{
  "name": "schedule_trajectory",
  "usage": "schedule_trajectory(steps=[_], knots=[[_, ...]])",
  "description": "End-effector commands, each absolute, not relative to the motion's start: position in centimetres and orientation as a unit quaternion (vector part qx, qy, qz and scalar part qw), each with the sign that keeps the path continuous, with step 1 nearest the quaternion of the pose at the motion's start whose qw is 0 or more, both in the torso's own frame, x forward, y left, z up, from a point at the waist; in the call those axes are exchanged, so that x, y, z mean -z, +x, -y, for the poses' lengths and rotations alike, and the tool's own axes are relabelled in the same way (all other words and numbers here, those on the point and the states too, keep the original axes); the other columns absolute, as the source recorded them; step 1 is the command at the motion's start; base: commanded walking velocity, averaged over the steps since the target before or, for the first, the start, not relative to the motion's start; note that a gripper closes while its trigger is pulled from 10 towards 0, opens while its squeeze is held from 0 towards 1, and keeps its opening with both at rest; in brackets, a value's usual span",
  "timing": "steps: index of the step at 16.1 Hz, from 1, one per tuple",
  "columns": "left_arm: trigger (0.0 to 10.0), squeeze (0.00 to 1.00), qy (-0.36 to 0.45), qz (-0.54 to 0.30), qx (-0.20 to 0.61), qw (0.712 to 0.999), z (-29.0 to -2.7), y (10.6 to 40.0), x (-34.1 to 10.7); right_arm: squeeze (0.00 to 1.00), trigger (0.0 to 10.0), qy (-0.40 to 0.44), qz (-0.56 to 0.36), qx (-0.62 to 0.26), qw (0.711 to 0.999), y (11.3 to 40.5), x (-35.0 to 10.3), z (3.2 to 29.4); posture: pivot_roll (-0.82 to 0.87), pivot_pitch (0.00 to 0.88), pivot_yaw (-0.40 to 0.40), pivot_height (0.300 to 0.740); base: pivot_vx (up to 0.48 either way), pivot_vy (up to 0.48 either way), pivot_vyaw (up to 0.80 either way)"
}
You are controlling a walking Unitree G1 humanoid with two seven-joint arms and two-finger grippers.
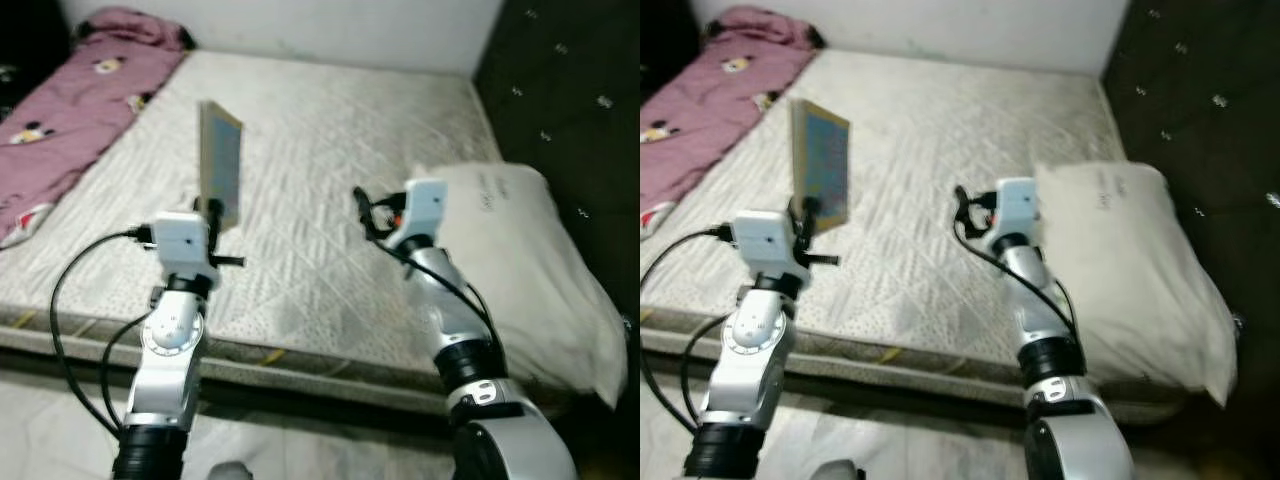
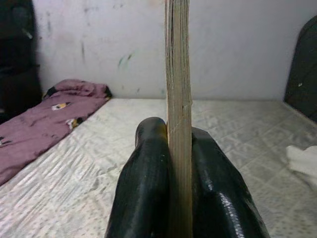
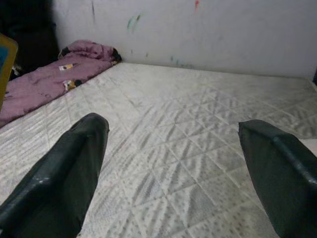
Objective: Clean up the room
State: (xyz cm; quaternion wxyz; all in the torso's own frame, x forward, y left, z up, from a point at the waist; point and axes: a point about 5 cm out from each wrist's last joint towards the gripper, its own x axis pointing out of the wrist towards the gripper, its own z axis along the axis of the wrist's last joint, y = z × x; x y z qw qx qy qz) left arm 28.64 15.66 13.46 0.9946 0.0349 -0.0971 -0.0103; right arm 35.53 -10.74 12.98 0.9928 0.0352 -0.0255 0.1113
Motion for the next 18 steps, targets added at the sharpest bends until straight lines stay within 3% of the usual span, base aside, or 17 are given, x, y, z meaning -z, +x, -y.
schedule_trajectory(steps=[1, 12, 18], knots=[[10.0, 0.00, 0.037, 0.125, 0.014, 0.991, -15.62, 28.82, -14.65, 0.00, 10.0, 0.034, 0.034, -0.109, 0.993, 35.53, -13.29, 10.67, -0.05, 0.000, -0.031, 0.740, 0.319, 0.000, 0.00], [10.0, 0.00, 0.041, 0.108, -0.033, 0.993, -16.04, 28.87, -14.21, 0.00, 10.0, 0.034, 0.028, -0.106, 0.993, 35.51, -12.97, 10.89, -0.05, 0.000, -0.035, 0.740, 0.026, 0.000, 0.00], [10.0, 0.00, 0.040, 0.108, -0.032, 0.993, -15.94, 28.93, -14.26, 0.00, 10.0, 0.034, 0.025, -0.108, 0.993, 35.57, -12.93, 10.77, -0.05, 0.000, -0.035, 0.740, 0.000, 0.000, -0.79]])
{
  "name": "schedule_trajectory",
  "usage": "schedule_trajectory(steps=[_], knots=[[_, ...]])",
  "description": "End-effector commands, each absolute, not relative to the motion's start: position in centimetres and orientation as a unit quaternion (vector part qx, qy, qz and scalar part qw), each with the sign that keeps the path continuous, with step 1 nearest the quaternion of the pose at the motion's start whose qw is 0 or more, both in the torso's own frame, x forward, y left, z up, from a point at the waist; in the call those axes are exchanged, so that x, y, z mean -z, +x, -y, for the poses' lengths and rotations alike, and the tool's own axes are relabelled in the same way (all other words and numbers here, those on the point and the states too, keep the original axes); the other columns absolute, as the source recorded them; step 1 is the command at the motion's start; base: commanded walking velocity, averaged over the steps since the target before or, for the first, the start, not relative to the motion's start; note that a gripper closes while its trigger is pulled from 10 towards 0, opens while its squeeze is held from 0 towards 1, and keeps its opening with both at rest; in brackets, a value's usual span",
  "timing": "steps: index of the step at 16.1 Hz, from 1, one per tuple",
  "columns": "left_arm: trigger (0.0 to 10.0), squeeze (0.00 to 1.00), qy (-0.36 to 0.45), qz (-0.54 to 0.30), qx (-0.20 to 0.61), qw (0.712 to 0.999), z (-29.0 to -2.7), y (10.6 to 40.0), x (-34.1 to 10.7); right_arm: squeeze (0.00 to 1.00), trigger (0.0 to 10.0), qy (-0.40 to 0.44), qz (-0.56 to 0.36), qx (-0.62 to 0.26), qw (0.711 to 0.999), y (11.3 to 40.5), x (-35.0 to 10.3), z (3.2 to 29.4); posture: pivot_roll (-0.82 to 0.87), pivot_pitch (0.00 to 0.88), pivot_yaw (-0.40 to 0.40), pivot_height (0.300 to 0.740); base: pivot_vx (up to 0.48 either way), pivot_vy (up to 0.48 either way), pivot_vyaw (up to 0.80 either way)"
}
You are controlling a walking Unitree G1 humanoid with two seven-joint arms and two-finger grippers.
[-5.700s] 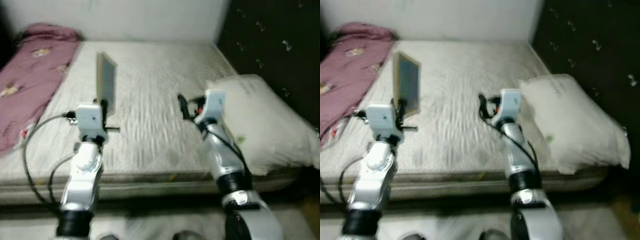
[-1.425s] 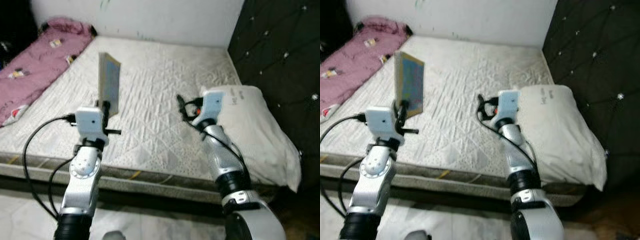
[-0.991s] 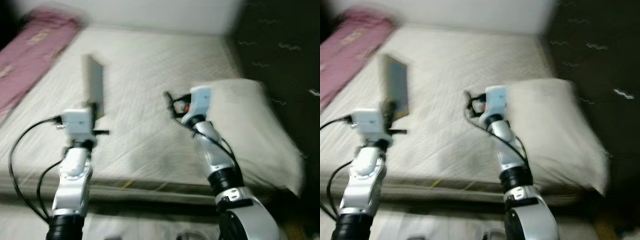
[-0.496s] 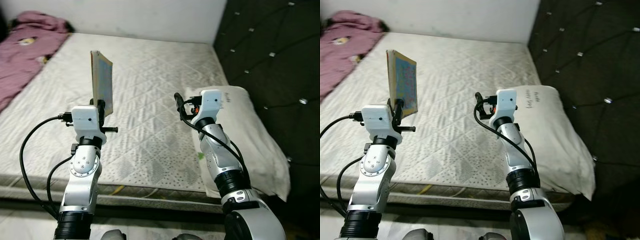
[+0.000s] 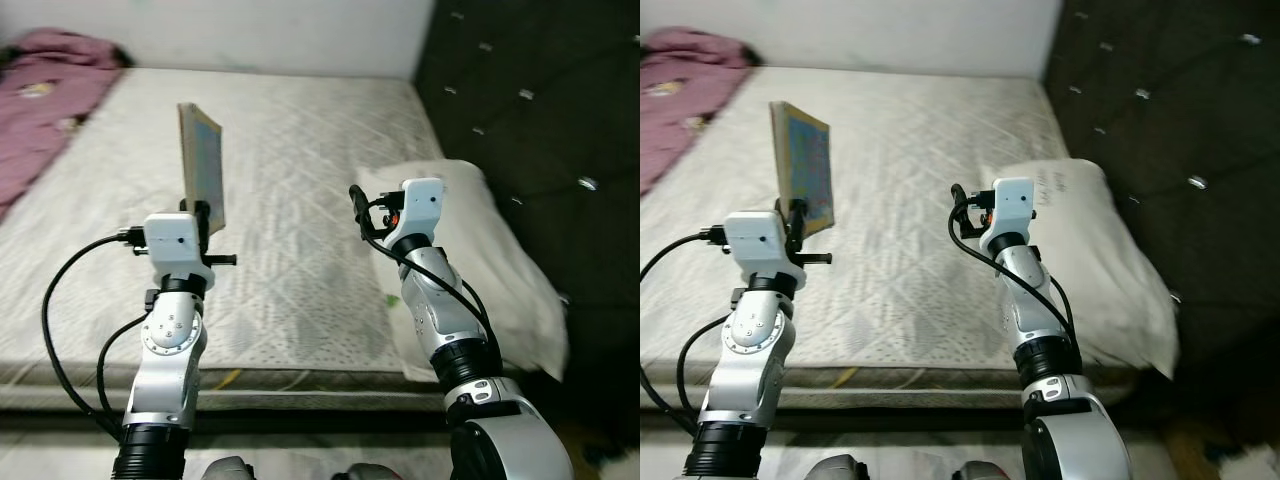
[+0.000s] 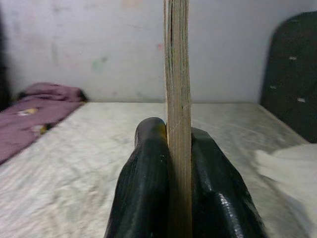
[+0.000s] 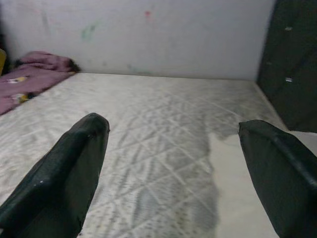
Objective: Clean up the room
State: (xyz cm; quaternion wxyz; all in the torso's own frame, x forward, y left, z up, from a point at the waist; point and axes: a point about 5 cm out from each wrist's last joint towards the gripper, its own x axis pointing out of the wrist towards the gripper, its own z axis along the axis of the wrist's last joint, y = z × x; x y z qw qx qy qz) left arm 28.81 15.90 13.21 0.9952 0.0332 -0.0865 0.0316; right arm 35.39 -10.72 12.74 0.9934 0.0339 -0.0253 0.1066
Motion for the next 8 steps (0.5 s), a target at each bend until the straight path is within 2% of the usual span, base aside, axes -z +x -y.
schedule_trajectory(steps=[1, 8], knots=[[10.0, 0.00, 0.041, 0.108, -0.032, 0.993, -15.92, 28.93, -14.25, 0.00, 10.0, 0.035, 0.025, -0.107, 0.993, 35.57, -12.94, 10.79, -0.05, 0.000, -0.035, 0.740, 0.000, 0.000, -0.80], [10.0, 0.00, 0.042, 0.107, -0.034, 0.993, -15.91, 28.96, -14.28, 0.00, 10.0, 0.035, 0.025, -0.106, 0.993, 35.59, -12.93, 10.86, -0.04, 0.000, -0.038, 0.740, 0.000, 0.000, -0.56]])
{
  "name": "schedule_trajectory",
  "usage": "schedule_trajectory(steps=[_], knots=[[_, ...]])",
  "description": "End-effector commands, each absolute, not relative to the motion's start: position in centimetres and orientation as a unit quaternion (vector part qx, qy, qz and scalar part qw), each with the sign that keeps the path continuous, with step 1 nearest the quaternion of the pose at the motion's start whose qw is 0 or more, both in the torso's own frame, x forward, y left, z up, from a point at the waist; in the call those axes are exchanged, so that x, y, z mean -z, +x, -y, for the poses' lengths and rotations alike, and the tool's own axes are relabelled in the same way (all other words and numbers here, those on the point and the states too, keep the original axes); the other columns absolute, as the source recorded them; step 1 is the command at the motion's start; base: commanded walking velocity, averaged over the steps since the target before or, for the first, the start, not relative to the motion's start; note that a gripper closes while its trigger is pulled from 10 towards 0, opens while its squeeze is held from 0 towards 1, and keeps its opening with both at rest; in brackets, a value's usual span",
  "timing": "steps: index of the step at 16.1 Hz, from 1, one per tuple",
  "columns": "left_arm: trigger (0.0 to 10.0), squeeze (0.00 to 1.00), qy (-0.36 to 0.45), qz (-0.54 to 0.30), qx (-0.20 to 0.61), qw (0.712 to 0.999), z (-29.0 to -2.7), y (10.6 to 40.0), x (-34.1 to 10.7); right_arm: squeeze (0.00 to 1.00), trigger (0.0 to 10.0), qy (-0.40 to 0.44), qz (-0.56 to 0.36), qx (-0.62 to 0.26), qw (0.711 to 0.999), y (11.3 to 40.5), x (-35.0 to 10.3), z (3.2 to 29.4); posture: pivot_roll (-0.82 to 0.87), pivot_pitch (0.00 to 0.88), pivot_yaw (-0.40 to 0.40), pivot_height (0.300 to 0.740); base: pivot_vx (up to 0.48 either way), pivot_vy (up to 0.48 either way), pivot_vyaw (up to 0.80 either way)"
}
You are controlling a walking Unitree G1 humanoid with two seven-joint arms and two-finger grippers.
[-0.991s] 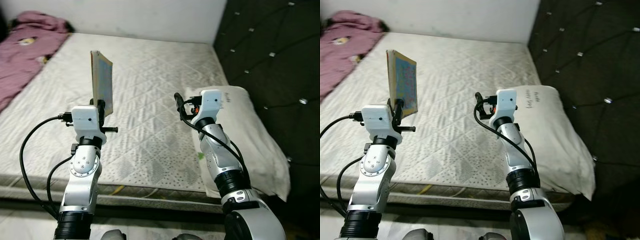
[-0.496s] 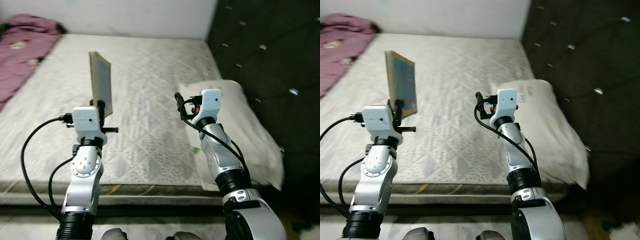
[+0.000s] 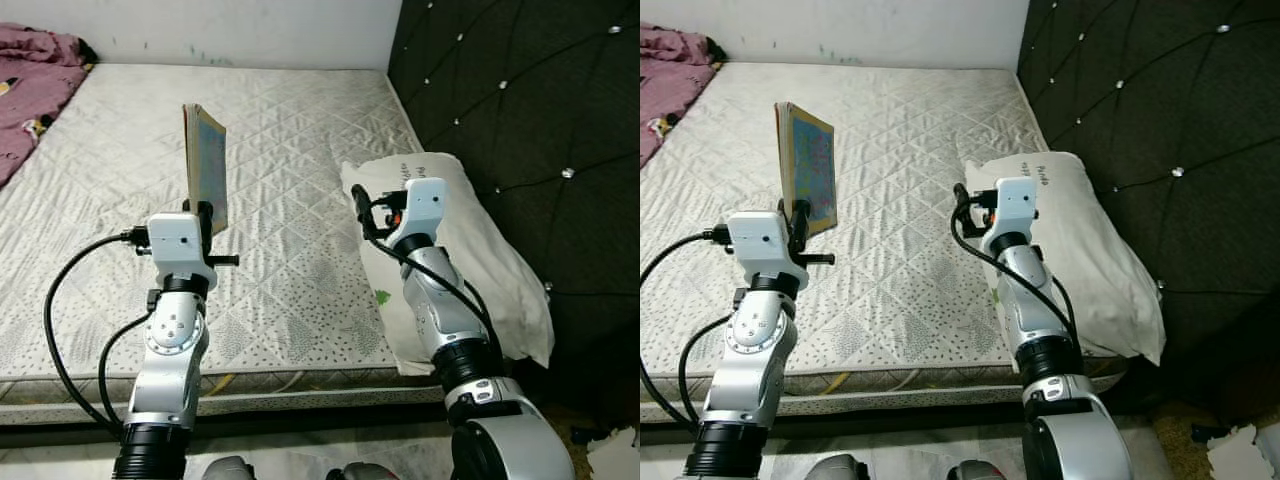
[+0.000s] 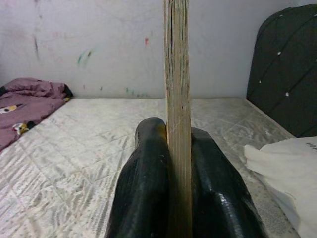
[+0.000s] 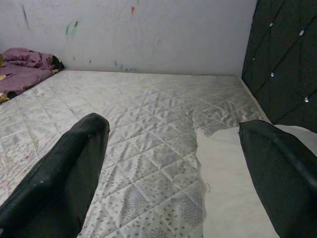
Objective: Clean up the room
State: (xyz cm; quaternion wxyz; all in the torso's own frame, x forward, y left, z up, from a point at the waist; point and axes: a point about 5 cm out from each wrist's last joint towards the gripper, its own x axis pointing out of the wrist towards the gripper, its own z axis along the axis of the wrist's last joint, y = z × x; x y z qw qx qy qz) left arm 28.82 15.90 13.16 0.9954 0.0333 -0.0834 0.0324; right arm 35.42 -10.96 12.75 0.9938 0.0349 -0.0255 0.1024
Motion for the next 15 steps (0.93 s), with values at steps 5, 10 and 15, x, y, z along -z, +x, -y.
schedule_trajectory(steps=[5, 10, 15], knots=[[10.0, 0.00, 0.042, 0.107, -0.034, 0.993, -15.9, 29.0, -14.3, 0.00, 10.0, 0.035, 0.025, -0.106, 0.993, 35.6, -12.9, 10.9, -0.04, 0.000, -0.038, 0.740, 0.000, 0.000, -0.55], [10.0, 0.00, 0.042, 0.107, -0.034, 0.993, -15.9, 29.0, -14.3, 0.00, 10.0, 0.035, 0.025, -0.106, 0.993, 35.6, -12.9, 10.9, -0.04, 0.000, -0.038, 0.740, 0.000, 0.000, -0.55], [10.0, 0.00, 0.079, 0.062, -0.071, 0.992, -18.8, 25.5, -12.7, 0.00, 10.0, 0.014, 0.024, -0.040, 0.999, 31.8, -11.2, 14.0, -0.06, 0.027, 0.026, 0.740, 0.000, 0.000, -0.11]])
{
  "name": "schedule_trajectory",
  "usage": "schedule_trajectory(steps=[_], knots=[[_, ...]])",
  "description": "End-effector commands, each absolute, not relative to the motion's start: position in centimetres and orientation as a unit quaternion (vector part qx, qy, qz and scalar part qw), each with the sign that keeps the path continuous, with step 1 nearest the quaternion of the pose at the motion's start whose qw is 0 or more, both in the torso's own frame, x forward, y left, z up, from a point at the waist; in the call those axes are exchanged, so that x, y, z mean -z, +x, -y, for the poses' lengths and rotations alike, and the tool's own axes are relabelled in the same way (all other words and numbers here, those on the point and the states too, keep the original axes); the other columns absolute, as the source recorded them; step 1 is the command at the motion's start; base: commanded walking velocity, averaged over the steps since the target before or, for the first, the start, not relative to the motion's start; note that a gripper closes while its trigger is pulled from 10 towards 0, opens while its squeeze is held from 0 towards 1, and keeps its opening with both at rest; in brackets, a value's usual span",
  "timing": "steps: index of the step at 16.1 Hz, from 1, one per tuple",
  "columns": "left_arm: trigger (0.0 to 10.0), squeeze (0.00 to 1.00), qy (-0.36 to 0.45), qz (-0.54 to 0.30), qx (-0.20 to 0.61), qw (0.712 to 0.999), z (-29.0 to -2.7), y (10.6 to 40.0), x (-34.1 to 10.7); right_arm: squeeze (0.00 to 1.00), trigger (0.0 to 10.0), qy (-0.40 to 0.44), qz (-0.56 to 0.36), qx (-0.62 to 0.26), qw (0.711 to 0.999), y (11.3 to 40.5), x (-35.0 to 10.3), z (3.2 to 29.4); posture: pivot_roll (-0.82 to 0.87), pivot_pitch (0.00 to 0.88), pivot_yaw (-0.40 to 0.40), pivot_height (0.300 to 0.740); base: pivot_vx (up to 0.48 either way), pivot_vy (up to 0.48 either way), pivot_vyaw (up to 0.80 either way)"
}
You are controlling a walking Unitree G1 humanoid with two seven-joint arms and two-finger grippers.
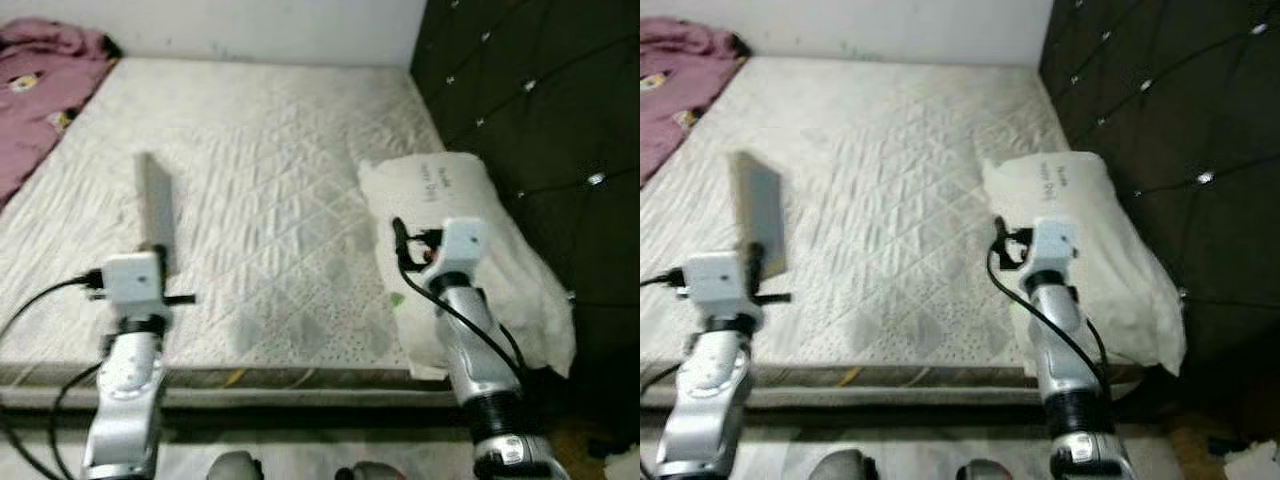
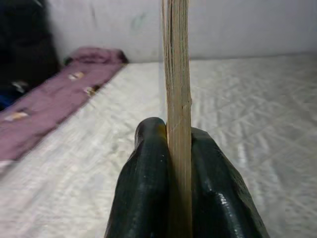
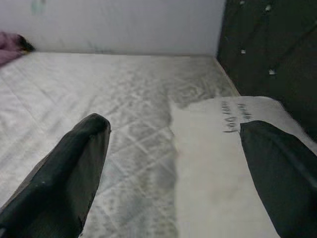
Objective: Clean up the room
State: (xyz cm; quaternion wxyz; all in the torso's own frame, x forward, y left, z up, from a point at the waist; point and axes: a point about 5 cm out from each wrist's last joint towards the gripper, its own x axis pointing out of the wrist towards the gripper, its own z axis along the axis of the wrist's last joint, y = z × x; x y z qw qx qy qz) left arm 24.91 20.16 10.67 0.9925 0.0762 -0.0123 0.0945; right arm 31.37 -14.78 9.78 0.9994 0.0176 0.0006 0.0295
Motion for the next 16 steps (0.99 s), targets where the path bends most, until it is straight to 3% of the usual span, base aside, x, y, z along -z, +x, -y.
schedule_trajectory(steps=[1, 6, 16], knots=[[10.0, 0.00, 0.082, 0.062, -0.067, 0.993, -18.8, 25.4, -12.8, 0.00, 10.0, 0.019, 0.019, -0.037, 0.999, 31.4, -10.9, 13.9, -0.05, 0.031, 0.034, 0.740, 0.000, 0.000, -0.58], [10.0, 0.00, 0.065, 0.045, -0.046, 0.996, -17.9, 25.4, -12.4, 0.00, 10.0, 0.032, 0.001, -0.033, 0.999, 30.3, -10.3, 13.6, -0.07, 0.007, 0.049, 0.740, 0.000, 0.000, -0.77], [10.0, 0.00, 0.051, 0.069, -0.041, 0.995, -17.0, 26.0, -13.5, 0.00, 10.0, 0.028, -0.001, -0.059, 0.998, 31.1, -11.1, 12.9, -0.06, 0.000, -0.010, 0.740, 0.000, 0.000, 0.00]])
